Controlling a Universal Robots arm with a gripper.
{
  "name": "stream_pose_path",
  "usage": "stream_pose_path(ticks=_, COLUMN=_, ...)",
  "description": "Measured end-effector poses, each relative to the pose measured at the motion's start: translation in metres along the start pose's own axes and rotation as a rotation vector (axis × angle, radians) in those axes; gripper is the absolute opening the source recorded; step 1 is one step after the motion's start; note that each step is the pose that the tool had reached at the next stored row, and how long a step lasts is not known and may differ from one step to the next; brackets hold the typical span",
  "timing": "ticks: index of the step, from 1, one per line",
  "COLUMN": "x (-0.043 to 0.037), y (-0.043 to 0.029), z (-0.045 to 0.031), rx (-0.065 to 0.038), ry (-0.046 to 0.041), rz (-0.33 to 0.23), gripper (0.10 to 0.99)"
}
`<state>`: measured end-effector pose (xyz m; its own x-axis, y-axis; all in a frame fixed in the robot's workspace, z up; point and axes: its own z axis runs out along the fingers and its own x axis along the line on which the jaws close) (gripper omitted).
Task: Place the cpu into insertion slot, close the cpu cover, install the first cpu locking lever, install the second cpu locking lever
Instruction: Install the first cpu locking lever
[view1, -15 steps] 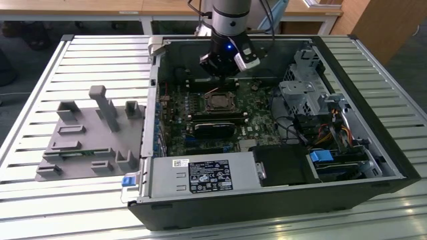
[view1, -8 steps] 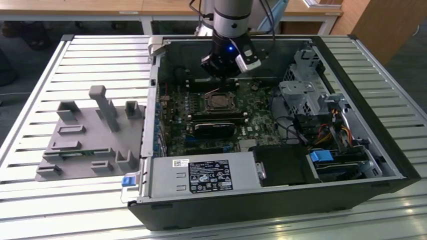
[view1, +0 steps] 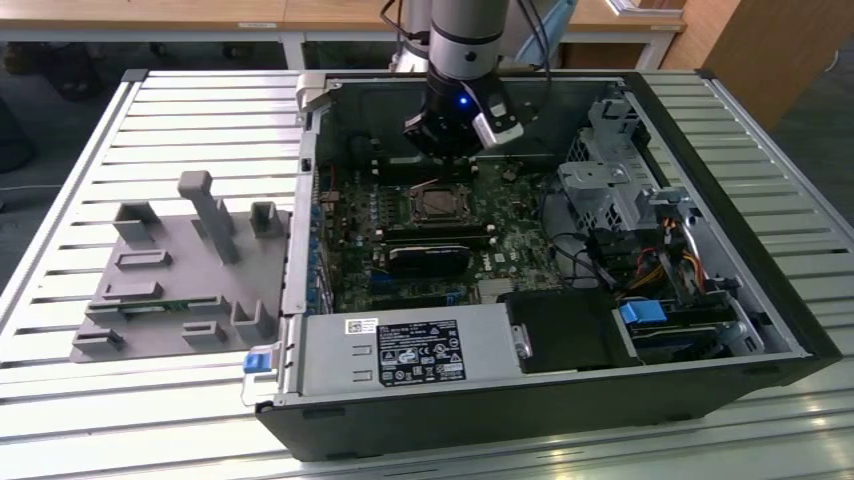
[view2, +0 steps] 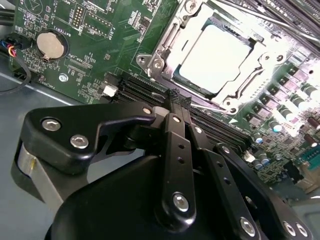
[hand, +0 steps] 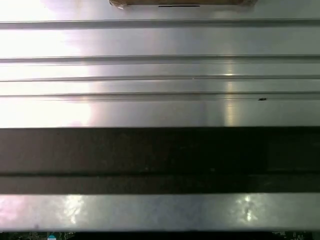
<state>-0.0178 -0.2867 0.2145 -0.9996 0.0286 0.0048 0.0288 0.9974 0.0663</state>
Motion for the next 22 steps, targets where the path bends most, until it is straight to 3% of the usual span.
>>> stream_pose_path(ticks=13, x=-0.0039, y=0.0002, z=0.0121, rx=0.004, ry=0.0016, rz=0.000, gripper=0.118)
stream_pose_path(ticks=19, x=-0.0041, y=0.0002, z=0.0129, rx=0.006, ry=0.0016, rz=0.000, gripper=0.118)
stream_pose_path(ticks=22, x=-0.0041, y=0.0004, z=0.0132, rx=0.016, ry=0.0013, rz=0.000, gripper=0.118)
